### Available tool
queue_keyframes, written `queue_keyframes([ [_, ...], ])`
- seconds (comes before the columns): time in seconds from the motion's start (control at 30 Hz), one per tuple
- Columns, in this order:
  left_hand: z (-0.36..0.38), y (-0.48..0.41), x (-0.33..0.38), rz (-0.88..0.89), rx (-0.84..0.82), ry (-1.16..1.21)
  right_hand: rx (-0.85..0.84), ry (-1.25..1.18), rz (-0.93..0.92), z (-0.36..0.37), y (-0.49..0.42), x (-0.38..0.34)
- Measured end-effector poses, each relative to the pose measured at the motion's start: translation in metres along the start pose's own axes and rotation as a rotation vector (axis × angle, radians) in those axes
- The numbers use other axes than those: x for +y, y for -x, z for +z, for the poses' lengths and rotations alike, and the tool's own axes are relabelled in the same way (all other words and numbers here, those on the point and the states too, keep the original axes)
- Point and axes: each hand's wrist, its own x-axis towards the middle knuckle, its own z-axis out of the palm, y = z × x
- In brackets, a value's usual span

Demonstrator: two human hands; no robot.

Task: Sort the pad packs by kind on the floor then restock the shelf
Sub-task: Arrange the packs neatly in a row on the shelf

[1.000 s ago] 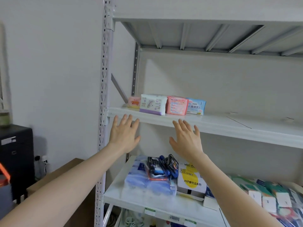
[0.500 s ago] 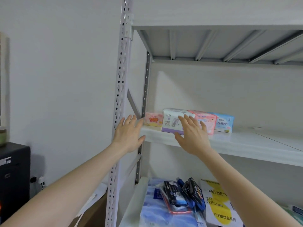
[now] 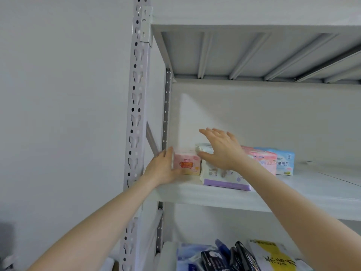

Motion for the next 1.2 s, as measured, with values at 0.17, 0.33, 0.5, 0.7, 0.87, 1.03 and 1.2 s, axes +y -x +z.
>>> queue_keyframes([
  [0.17,0.011,-0.034,-0.010,-0.158,-0.142,0.255,-0.153,-0.015,-0.014,0.004,-0.040,0.012],
  [0.33,0.020,-0.054,-0.017,-0.245,-0.203,0.434,-0.394,-0.105,0.003,0.016,-0.076,0.022],
  [0.5,0.027,-0.069,-0.026,-0.285,-0.335,0.561,-0.541,-0.226,0.010,0.036,-0.096,0.029],
  [0.7,0.034,-0.076,-0.032,-0.250,-0.353,0.688,-0.702,-0.181,0.000,0.048,-0.120,0.031],
  [0.87,0.036,-0.075,-0.035,-0.254,-0.314,0.751,-0.798,-0.109,-0.002,0.059,-0.134,0.030],
  [1.03,0.036,-0.074,-0.035,-0.243,-0.304,0.774,-0.864,-0.114,-0.026,0.062,-0.141,0.029],
  [1.2,0.036,-0.073,-0.033,-0.226,-0.312,0.779,-0.867,-0.125,-0.032,0.060,-0.142,0.029],
])
